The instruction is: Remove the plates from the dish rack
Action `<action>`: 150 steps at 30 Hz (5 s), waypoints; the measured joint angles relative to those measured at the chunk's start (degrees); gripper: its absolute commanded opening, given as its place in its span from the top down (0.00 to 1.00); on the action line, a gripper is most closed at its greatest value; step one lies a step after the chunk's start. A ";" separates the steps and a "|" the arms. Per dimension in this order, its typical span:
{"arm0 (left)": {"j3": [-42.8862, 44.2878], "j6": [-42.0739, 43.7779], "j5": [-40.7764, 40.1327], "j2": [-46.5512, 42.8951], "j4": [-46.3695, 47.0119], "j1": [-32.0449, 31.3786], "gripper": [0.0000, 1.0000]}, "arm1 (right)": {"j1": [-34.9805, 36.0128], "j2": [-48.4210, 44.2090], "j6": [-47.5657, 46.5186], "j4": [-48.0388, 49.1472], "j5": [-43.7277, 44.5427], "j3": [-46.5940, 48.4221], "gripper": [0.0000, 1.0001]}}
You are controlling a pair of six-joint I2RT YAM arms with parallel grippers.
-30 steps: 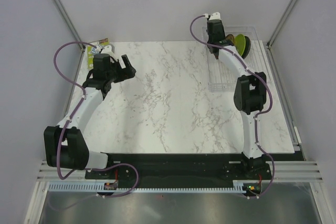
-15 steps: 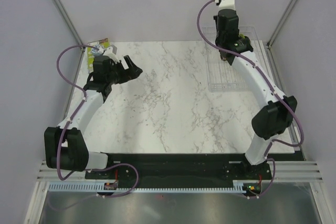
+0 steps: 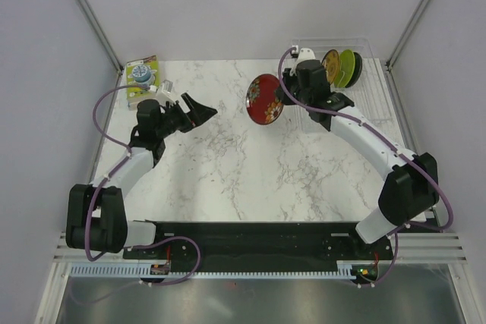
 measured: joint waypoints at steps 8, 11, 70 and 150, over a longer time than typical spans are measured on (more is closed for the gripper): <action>-7.10 -6.08 2.27 -1.25 11.56 0.00 0.00 | 7.52 1.40 8.66 6.69 -6.93 -5.68 1.00; -9.31 -7.52 2.34 -1.22 13.33 0.00 0.00 | 10.03 1.92 11.23 10.93 -8.02 -6.08 1.00; -14.08 4.31 -8.39 8.98 -2.32 15.52 0.49 | -17.94 9.11 -0.42 -5.62 6.12 12.13 0.20; -17.92 -13.64 9.33 -7.04 19.61 8.94 0.10 | 12.46 1.86 17.09 17.20 -9.09 -12.46 0.87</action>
